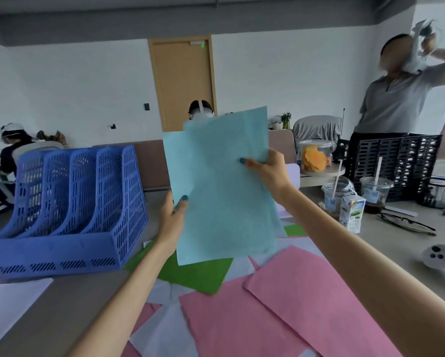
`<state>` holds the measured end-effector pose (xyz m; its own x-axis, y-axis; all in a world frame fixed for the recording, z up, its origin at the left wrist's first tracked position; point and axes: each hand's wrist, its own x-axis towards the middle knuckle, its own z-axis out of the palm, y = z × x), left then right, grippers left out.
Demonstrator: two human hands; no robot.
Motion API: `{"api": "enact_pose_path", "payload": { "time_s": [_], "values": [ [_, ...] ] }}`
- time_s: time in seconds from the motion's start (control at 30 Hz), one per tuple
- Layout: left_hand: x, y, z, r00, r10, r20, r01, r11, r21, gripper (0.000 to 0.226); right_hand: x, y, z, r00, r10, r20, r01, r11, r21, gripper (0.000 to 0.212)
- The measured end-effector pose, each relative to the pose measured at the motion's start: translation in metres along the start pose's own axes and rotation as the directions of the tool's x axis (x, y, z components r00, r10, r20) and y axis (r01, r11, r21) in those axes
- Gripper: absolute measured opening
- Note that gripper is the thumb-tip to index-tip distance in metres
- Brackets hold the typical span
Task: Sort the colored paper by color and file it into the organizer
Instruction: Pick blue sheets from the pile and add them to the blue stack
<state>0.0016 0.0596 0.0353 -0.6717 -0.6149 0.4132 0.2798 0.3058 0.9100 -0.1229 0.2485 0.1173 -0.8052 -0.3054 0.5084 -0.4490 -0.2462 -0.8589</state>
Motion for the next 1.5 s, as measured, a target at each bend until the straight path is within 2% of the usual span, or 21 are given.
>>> {"api": "enact_pose_path", "payload": {
  "time_s": [0.07, 0.2, 0.27, 0.4, 0.57, 0.7, 0.8, 0.87, 0.93, 1.03, 1.13, 1.17, 1.23, 1.33, 1.4, 1.5],
  "values": [
    [-0.006, 0.007, 0.001, 1.000, 0.013, 0.007, -0.013, 0.999, -0.031, 0.052, -0.004, -0.006, 0.001, 1.000, -0.013, 0.012, 0.014, 1.000, -0.010, 0.014],
    [-0.014, 0.023, 0.000, 1.000, -0.004, 0.000, 0.004, 0.990, -0.138, 0.040, -0.015, -0.023, 0.000, 0.996, 0.000, 0.085, -0.009, 0.994, 0.107, 0.012],
    [-0.015, 0.028, -0.005, 1.000, -0.020, 0.010, 0.022, 0.981, -0.195, 0.042, -0.020, -0.029, -0.002, 0.992, 0.016, 0.127, -0.034, 0.989, 0.146, 0.012],
    [-0.021, 0.035, -0.014, 0.990, -0.097, 0.105, 0.120, 0.962, -0.245, 0.048, -0.029, -0.032, -0.007, 0.974, 0.077, 0.211, -0.116, 0.976, 0.183, 0.016],
    [-0.031, 0.040, -0.019, 0.962, -0.120, 0.245, 0.208, 0.903, -0.376, 0.036, -0.034, -0.026, -0.010, 0.929, 0.186, 0.320, -0.257, 0.947, 0.194, 0.026],
    [-0.036, 0.041, -0.028, 0.932, -0.232, 0.278, 0.330, 0.860, -0.390, 0.052, -0.034, -0.017, -0.011, 0.915, 0.224, 0.337, -0.300, 0.934, 0.196, 0.030],
    [-0.039, 0.044, -0.033, 0.907, -0.273, 0.320, 0.392, 0.823, -0.410, 0.031, -0.035, -0.005, -0.013, 0.904, 0.233, 0.359, -0.309, 0.935, 0.174, 0.036],
    [-0.040, 0.046, -0.036, 0.886, -0.305, 0.348, 0.433, 0.814, -0.387, 0.033, -0.038, 0.001, -0.013, 0.895, 0.254, 0.367, -0.323, 0.936, 0.138, 0.034],
    [-0.040, 0.045, -0.033, 0.895, -0.327, 0.303, 0.417, 0.855, -0.307, 0.034, -0.043, 0.006, -0.012, 0.870, 0.299, 0.391, -0.366, 0.924, 0.107, 0.031],
    [-0.040, 0.044, -0.031, 0.954, -0.281, 0.103, 0.299, 0.918, -0.260, 0.015, -0.051, 0.018, -0.014, 0.793, 0.366, 0.487, -0.461, 0.883, 0.087, 0.036],
    [-0.038, 0.044, -0.032, 0.975, -0.224, 0.003, 0.218, 0.945, -0.242, 0.033, -0.060, 0.036, -0.013, 0.724, 0.398, 0.564, -0.498, 0.867, 0.026, 0.035],
    [-0.038, 0.047, -0.033, 0.981, -0.191, -0.016, 0.182, 0.954, -0.238, 0.030, -0.062, 0.041, -0.010, 0.731, 0.396, 0.556, -0.480, 0.877, 0.007, 0.032],
    [-0.037, 0.053, -0.034, 0.992, -0.125, 0.001, 0.122, 0.962, -0.244, 0.025, -0.066, 0.048, -0.003, 0.811, 0.346, 0.471, -0.394, 0.919, 0.003, 0.023],
    [-0.035, 0.057, -0.035, 0.996, -0.055, 0.066, 0.070, 0.964, -0.258, 0.034, -0.072, 0.051, 0.009, 0.918, 0.247, 0.311, -0.285, 0.955, 0.082, 0.018],
    [-0.037, 0.048, -0.033, 0.992, -0.052, 0.112, 0.077, 0.968, -0.238, 0.024, -0.077, 0.055, 0.013, 0.933, 0.256, 0.253, -0.288, 0.952, 0.100, 0.021],
    [-0.051, 0.028, -0.031, 0.986, -0.136, 0.096, 0.154, 0.966, -0.208, 0.017, -0.090, 0.068, 0.014, 0.918, 0.295, 0.265, -0.310, 0.951, 0.015, 0.027]
  ]
}}
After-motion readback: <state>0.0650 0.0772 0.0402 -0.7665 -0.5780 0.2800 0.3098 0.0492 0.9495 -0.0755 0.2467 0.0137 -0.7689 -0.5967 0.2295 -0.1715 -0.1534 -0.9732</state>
